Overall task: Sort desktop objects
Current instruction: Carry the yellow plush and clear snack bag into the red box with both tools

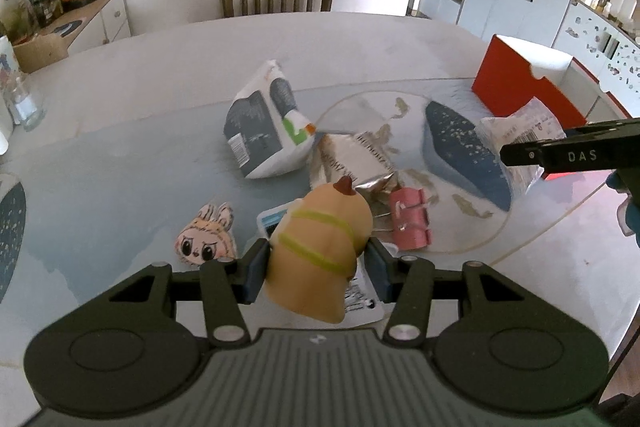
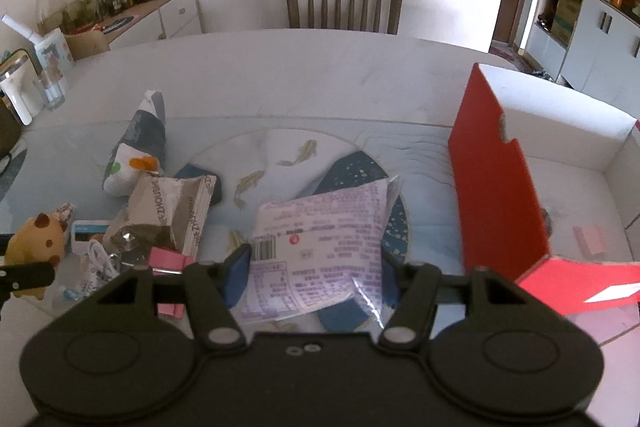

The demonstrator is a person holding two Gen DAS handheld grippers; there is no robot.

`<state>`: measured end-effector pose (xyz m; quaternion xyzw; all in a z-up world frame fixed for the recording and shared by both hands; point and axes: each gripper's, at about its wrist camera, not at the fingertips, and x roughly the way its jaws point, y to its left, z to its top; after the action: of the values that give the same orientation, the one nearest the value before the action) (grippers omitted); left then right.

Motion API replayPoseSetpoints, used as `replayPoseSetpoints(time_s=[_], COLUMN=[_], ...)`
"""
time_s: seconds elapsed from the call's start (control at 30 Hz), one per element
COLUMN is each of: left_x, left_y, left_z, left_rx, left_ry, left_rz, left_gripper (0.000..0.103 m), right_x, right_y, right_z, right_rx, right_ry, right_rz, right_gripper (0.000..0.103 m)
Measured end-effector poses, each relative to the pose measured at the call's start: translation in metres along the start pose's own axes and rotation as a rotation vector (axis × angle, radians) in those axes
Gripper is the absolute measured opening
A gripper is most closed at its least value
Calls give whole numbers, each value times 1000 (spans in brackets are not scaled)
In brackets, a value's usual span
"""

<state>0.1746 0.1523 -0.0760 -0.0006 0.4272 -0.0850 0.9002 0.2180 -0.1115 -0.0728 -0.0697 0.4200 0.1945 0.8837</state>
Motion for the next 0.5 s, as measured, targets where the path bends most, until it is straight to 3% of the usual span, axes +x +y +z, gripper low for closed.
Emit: replayPoseSetpoints(time_s=[0.5], left_x=[-11], left_y=[-52], left_z=[28], left_rx=[49], left_ry=[-39], left_rz=[-44], left_gripper=[50], right_x=[-69], right_y=[-34], right_z=[2], right_rx=[53], right_ry=[-75], right_rz=[32], right_gripper=[62])
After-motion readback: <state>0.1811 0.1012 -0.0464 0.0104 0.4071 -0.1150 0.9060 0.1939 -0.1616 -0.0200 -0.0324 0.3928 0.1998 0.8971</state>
